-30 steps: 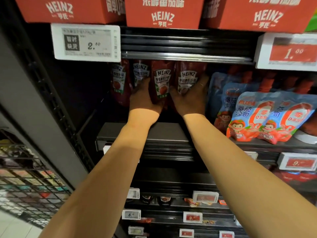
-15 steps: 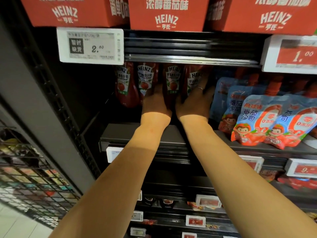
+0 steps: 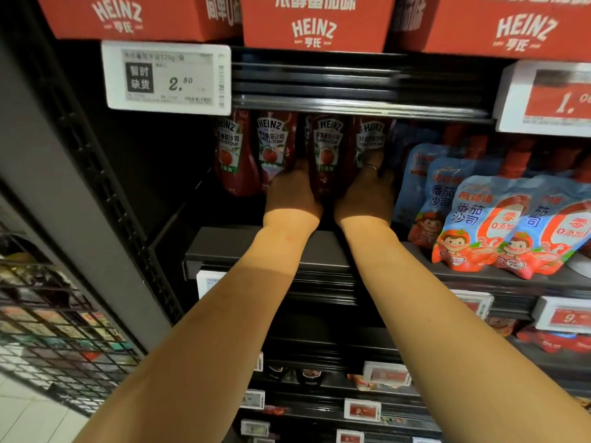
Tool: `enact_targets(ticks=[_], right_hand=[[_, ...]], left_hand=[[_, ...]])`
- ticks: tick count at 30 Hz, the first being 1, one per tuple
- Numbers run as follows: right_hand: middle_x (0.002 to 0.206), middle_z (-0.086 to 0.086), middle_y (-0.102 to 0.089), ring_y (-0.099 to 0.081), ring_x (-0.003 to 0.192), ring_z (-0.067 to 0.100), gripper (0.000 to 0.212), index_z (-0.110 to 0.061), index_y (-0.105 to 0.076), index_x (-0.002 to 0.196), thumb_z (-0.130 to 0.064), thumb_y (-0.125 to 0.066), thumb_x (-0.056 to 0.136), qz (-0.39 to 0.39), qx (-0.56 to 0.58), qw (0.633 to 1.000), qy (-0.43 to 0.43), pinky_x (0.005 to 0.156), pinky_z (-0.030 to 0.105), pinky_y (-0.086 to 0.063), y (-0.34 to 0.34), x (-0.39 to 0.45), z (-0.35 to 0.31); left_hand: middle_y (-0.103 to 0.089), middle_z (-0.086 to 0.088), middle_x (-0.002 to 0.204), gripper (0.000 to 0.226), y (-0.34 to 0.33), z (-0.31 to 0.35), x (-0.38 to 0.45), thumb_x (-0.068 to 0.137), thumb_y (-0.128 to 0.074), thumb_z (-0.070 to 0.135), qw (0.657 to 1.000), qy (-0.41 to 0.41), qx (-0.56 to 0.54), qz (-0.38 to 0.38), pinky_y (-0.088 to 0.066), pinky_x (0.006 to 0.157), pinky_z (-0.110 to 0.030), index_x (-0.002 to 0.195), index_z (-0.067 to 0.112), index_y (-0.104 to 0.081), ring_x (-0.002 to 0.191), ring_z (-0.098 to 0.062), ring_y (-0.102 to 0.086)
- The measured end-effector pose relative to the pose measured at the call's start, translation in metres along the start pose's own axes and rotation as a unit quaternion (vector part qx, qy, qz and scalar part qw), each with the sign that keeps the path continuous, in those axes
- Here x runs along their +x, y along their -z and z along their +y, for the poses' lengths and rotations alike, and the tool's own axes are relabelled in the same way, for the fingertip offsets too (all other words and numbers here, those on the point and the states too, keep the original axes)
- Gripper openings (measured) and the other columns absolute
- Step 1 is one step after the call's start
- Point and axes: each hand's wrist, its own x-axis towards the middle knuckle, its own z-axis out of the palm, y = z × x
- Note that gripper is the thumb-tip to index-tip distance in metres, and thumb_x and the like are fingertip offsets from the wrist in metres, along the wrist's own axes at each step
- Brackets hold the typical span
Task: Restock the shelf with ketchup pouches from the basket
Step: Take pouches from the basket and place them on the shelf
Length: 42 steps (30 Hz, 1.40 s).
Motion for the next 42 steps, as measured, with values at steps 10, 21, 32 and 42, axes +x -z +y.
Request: enact_targets(ticks=[10,21,32,42], right_hand=[[0.146,0.021,-0.034,-0.042,0.132,0.042,0.098,-0.013,-0.016,0.153,-0.041,-0.075,0.080,-0.002,0.036,0.999,0.008,0.101,0.047,-0.044,-0.002,-0.002,-0.001],[0.144,0.022,-0.031,-0.039,0.131,0.043,0.098,-0.009,-0.020,0.151,-0.044,-0.076,0.079,0.016,0.034,0.999,0.021,0.103,0.044,-0.042,0.002,-0.011,-0.003],[0.149,0.023,-0.025,-0.033,0.135,0.044,0.114,-0.009,-0.010,0.154,-0.060,-0.074,0.074,0.022,-0.027,0.999,0.000,0.103,0.049,-0.040,-0.008,-0.003,-0.002],[0.150,0.023,-0.023,-0.030,0.137,0.044,0.113,-0.010,-0.010,0.154,-0.061,-0.073,0.075,0.021,-0.026,0.999,0.001,0.107,0.049,-0.037,-0.008,-0.006,-0.003]], left_hand=[[-0.067,-0.020,0.112,0.023,-0.010,-0.009,0.018,0.090,-0.062,0.006,0.997,0.042,0.070,-0.005,-0.050,0.076,-0.035,0.113,0.006,-0.062,0.107,-0.038,-0.064],[-0.058,-0.017,0.127,0.068,0.032,-0.042,0.008,0.078,-0.071,0.048,0.971,0.133,0.014,0.197,-0.046,0.093,-0.038,0.130,0.010,-0.051,0.117,-0.040,-0.055],[-0.027,-0.027,0.150,0.116,0.021,-0.075,0.023,0.068,-0.087,0.042,0.976,0.192,0.021,0.101,-0.043,0.103,-0.049,0.151,0.005,-0.015,0.130,-0.048,-0.043],[-0.034,-0.024,0.144,0.110,0.023,-0.076,0.016,0.069,-0.086,0.042,0.978,0.190,-0.015,0.087,-0.045,0.101,-0.048,0.149,0.009,-0.018,0.130,-0.045,-0.044]])
